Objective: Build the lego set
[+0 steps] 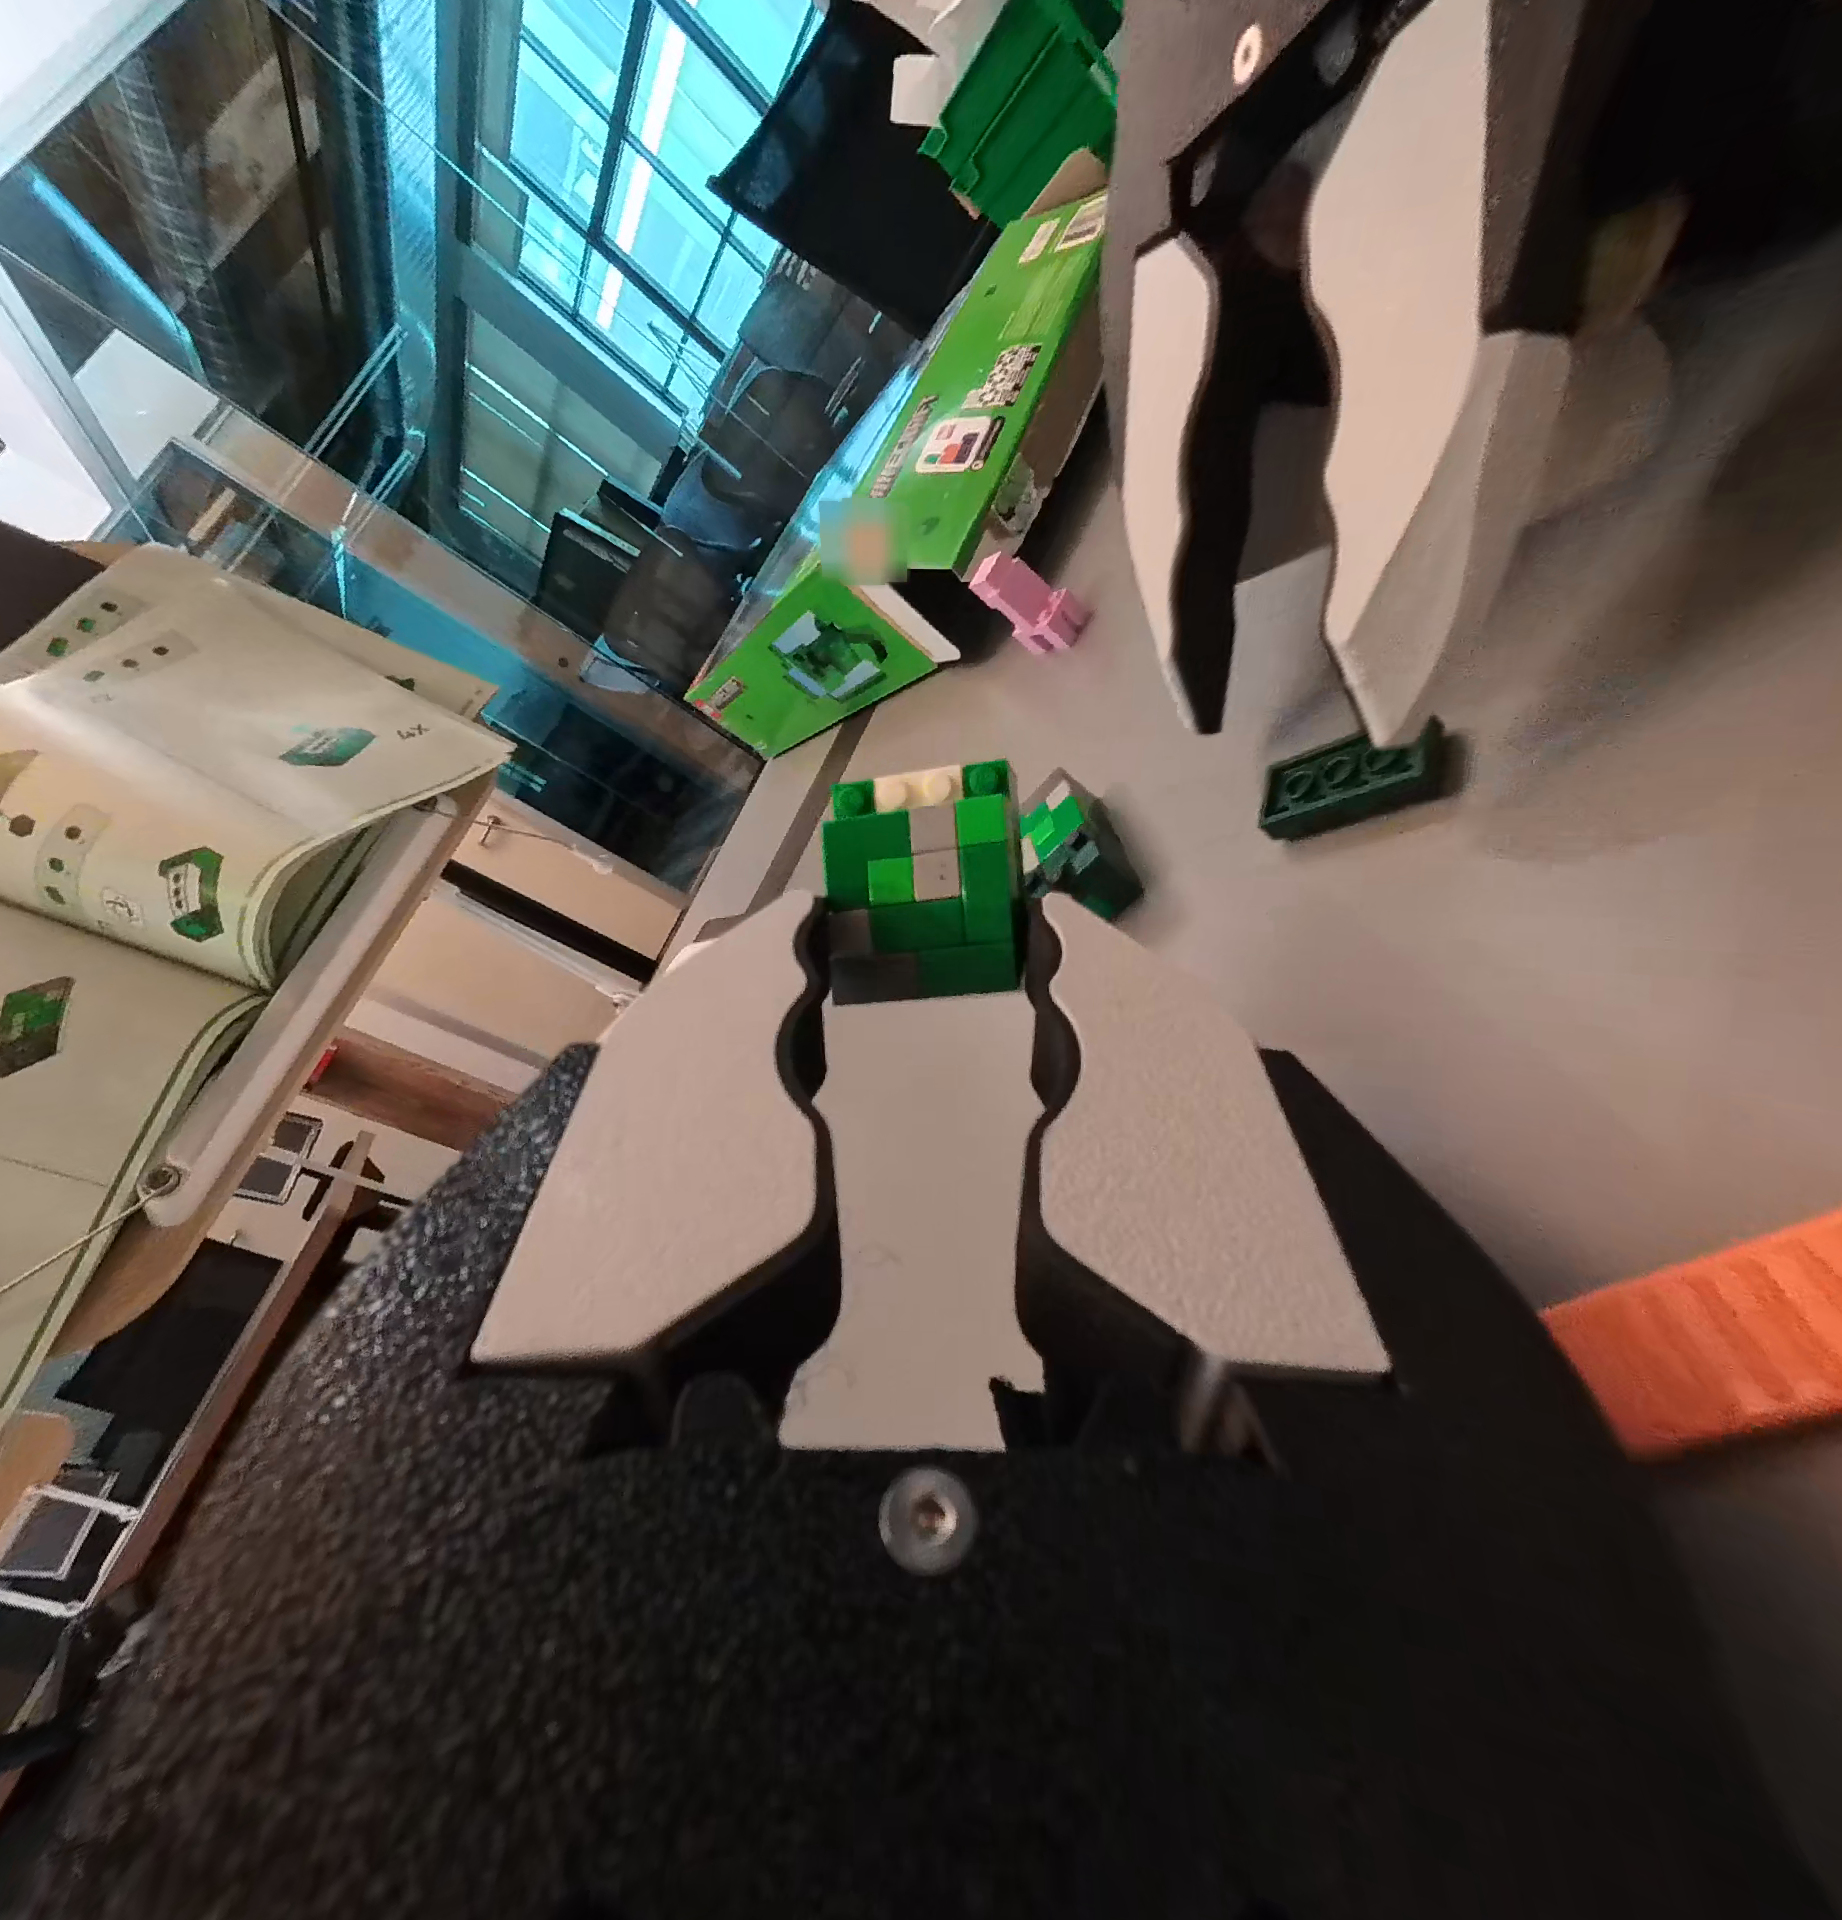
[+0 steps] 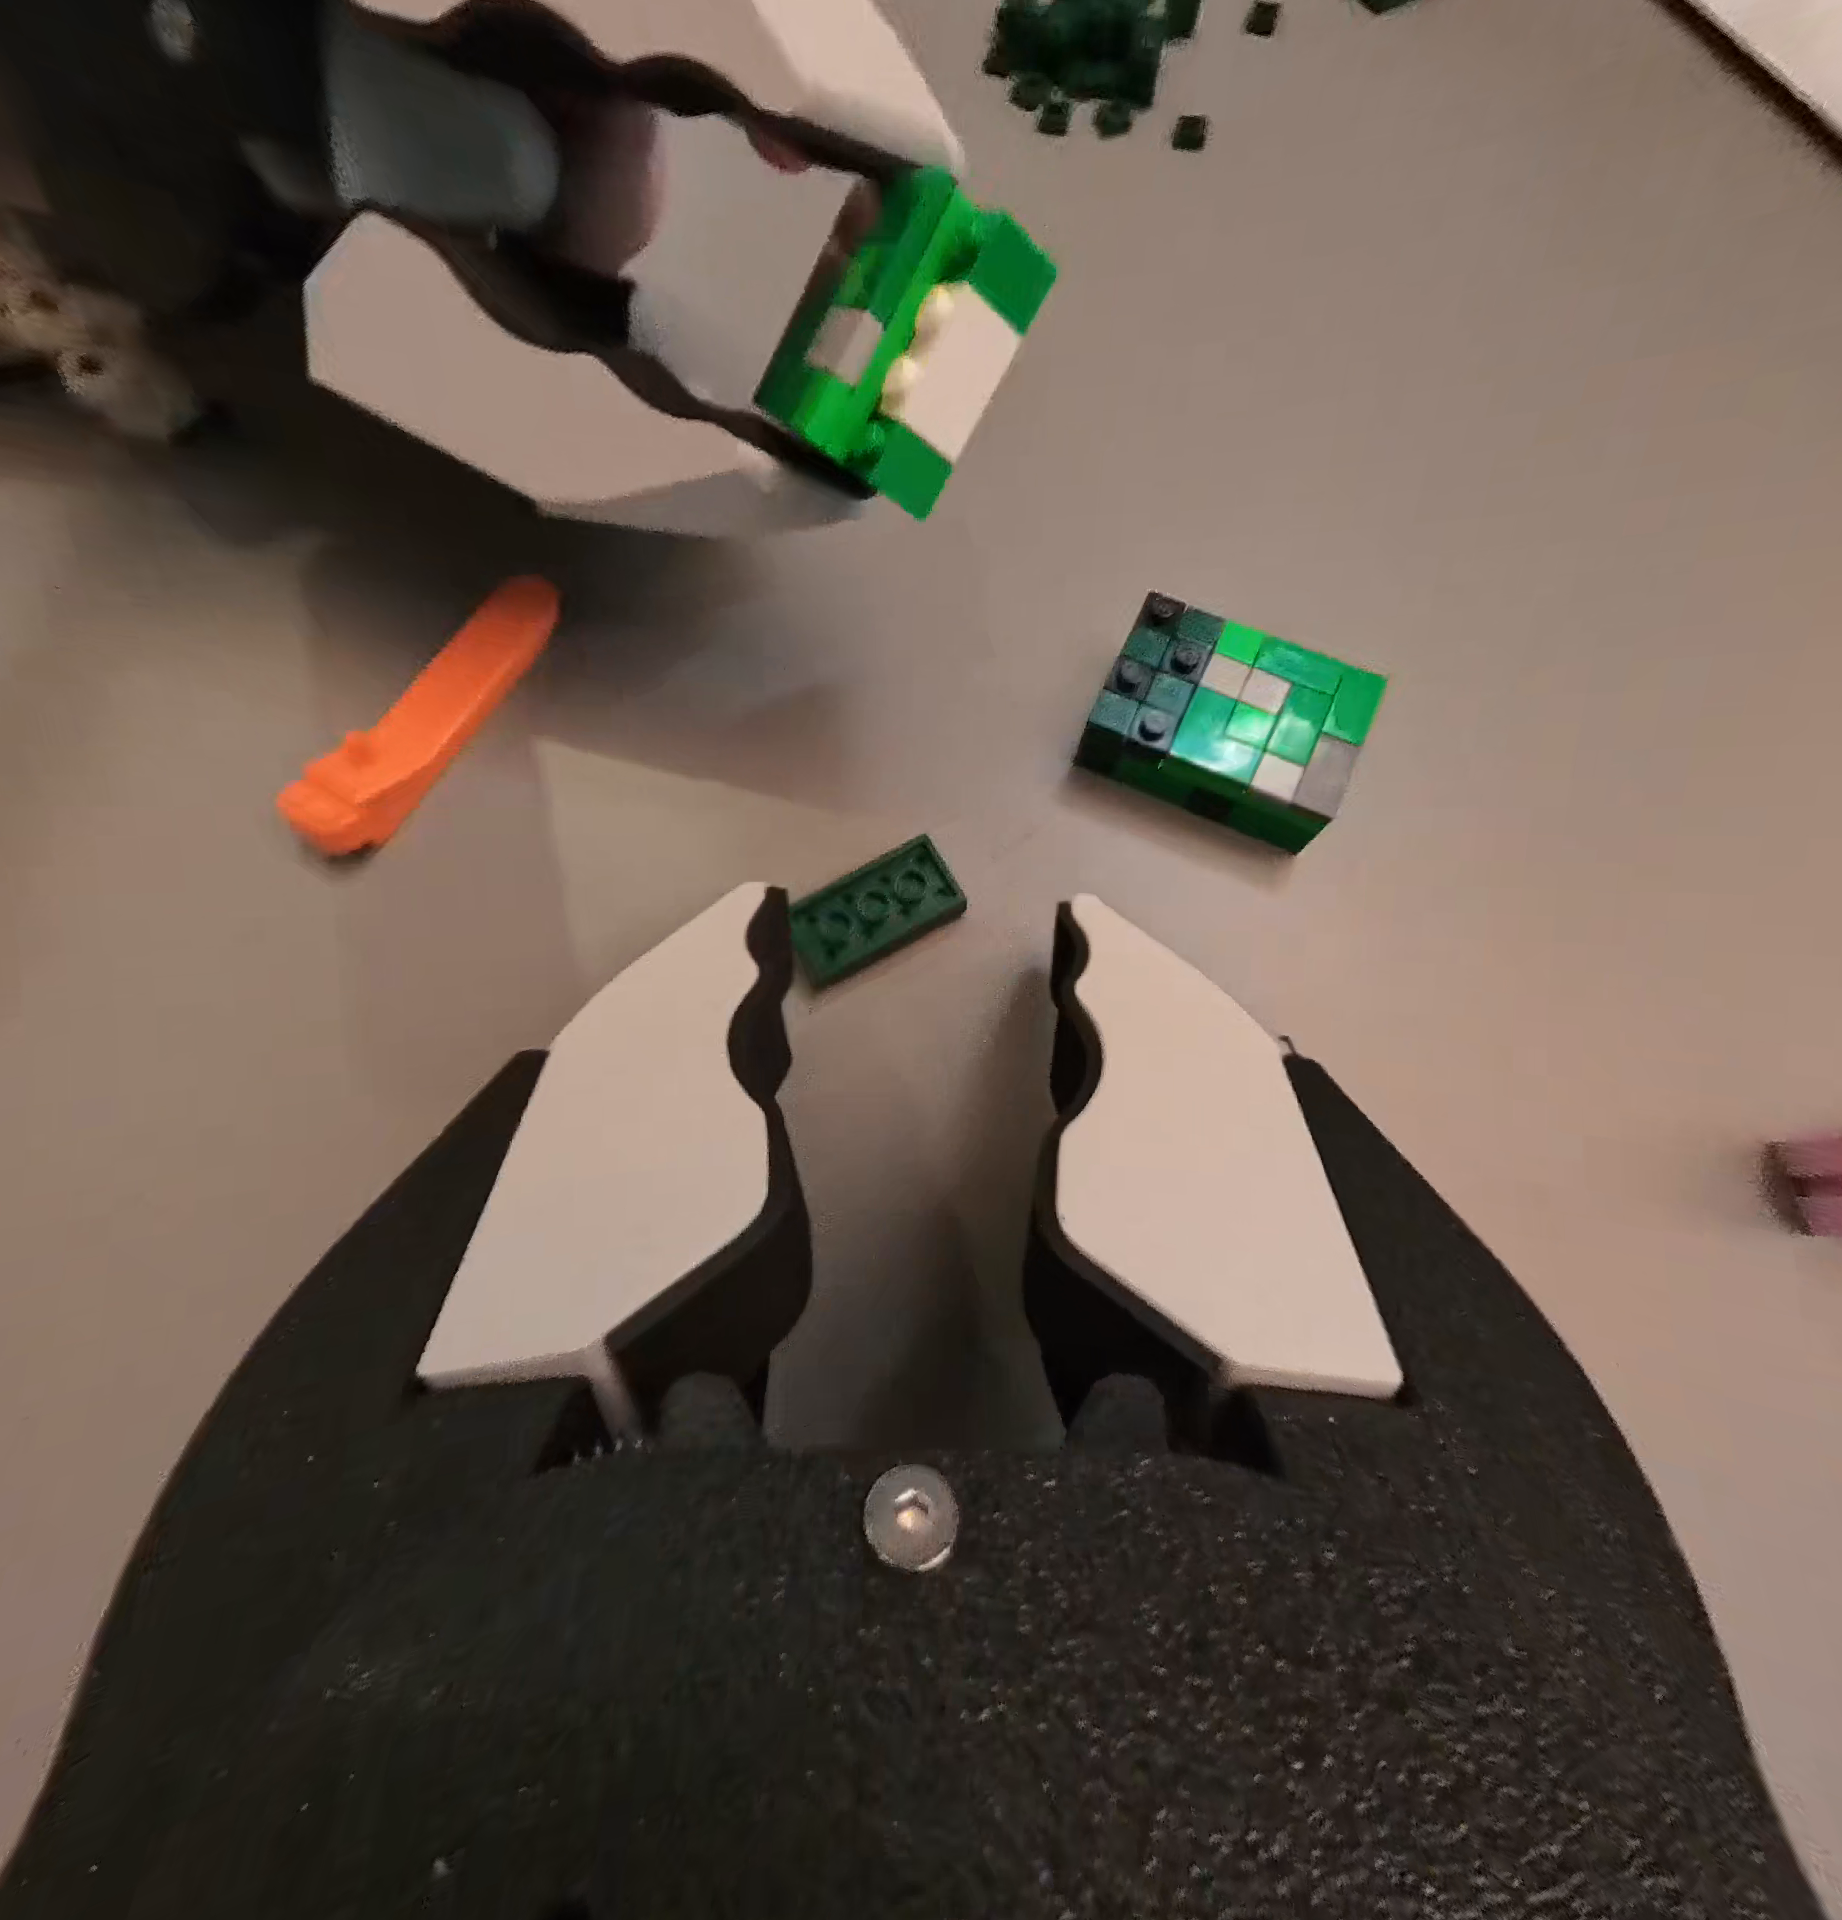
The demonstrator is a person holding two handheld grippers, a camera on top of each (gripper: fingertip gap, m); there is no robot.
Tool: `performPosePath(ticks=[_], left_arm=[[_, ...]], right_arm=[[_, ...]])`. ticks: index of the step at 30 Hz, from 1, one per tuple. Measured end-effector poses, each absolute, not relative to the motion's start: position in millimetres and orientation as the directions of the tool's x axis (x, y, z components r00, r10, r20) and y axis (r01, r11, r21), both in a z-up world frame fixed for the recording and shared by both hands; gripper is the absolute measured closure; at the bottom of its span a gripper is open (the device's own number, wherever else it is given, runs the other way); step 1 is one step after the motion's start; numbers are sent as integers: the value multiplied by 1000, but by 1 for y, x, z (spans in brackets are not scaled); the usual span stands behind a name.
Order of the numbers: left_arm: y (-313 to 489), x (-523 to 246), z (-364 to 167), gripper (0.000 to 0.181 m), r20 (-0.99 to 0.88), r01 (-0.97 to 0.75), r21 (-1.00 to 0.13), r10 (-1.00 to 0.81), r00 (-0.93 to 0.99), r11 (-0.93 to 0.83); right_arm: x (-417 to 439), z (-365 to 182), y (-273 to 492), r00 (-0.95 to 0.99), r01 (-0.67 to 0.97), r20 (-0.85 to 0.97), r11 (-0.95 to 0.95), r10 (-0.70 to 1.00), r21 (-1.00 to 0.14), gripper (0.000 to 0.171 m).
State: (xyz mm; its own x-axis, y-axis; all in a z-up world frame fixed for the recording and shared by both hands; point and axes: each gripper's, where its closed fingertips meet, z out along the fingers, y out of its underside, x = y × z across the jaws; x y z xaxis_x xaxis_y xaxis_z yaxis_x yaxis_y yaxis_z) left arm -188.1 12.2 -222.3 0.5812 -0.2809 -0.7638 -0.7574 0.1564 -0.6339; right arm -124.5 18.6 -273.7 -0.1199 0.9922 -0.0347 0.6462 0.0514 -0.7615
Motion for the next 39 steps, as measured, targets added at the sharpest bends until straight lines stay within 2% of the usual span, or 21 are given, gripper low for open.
performPosePath(ticks=[6,10,15,18,22,26,31,39], left_arm=[[11,-189,-225,144,-777,-772,-617,-279,564,154],[11,-189,-227,145,-782,-780,-607,-287,553,150],[10,-189,-228,145,-779,-780,-609,-296,553,147],[8,-187,-229,145,-772,-773,-616,-312,554,152],[4,-180,-231,145,-770,-769,-614,-349,534,179],[0,-173,-235,145,-773,-770,-605,-384,506,203],[1,-174,-237,145,-770,-779,-600,-396,501,180],[-3,-164,-242,145,-856,-866,-456,-369,363,205]], right_arm=[[-133,-276,14,-53,691,90,102,995,-715,119],[-122,-281,35,0,744,217,145,976,-652,130],[-116,-278,32,-38,702,61,70,997,-709,133],[-110,-285,39,-75,705,103,126,992,-698,133],[-114,-283,35,-153,652,12,110,988,-750,136],[-114,-283,37,-227,654,15,164,974,-738,151],[-115,-283,34,-242,650,47,198,969,-734,155],[-117,-262,4,-315,562,71,247,946,-789,155]])
